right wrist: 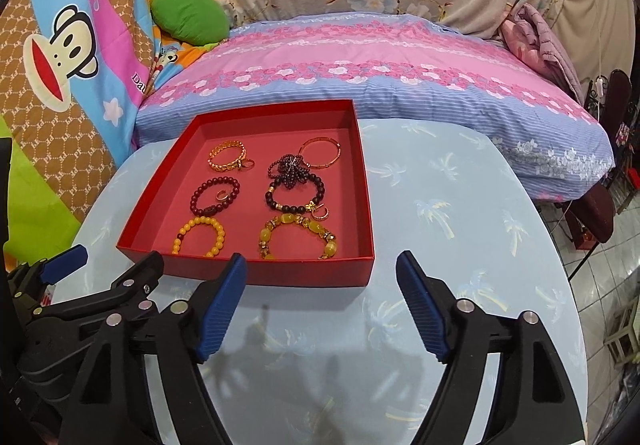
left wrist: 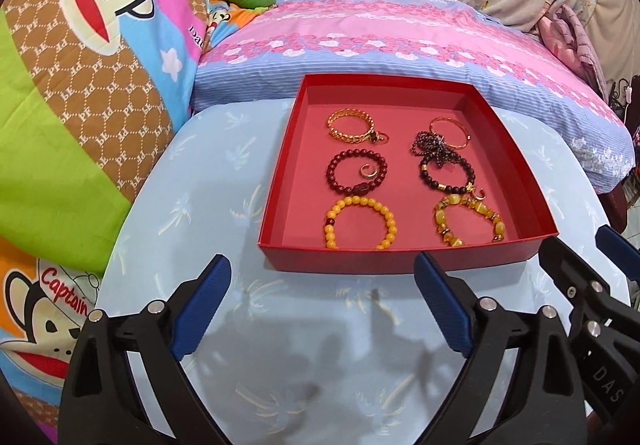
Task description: Organize jewelry
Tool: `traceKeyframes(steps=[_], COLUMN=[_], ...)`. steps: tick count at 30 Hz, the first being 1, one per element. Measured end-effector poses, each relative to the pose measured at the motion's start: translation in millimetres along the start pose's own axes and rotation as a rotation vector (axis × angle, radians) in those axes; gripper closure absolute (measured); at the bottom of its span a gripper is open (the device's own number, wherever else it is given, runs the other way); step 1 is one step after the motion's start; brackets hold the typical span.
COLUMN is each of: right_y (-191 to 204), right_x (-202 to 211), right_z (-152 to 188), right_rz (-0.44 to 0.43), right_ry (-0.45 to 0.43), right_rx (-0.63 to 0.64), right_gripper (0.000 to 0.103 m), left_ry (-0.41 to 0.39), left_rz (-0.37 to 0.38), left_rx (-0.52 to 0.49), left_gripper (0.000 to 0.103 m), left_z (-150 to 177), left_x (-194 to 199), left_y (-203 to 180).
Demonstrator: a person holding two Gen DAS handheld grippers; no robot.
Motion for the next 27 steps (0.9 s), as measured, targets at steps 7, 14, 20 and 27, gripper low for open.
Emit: traceKeyframes(steps=[7,14,20,27], right_y=[-0.1,0.2,0.1,-2.7], right_x=[0.9,-1.1,-2.5,-1.8], right_z=[5.9,10.4,13.4,14.6], right_rz=[0.015,0.027,0.031,0.034], right_ry=[0.005,0.019,0.02,0.01], right_rx=[0.014,0.017,0.018,0.011], right_gripper=[0.02,0.019,0.018,0.007], left_ry=[0.008,0.001,-0.003,0.019], left_rz=[-0.003,-0.023,-0.029,-0.02], left_rx=[0.009,0.003,0.003,0.018], left_gripper=[0.012,0.01,0.008,0.007], left_z=[6.8,10.1,10.5,11.7], left_x=[-2.1,-1.3,-1.0,-5.4], left_y=[4.3,5.3,5.7,7.4])
Point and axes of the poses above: each gripper's, at about its wrist camera, not at the fingertips, and x roughly against the way its jaws point, y to its left, z to its underside, the point moved 5 cm from there along -x, roughly the way its jaws point, and after that the axes turned 2 degrees about y, right-handed, at the moved point
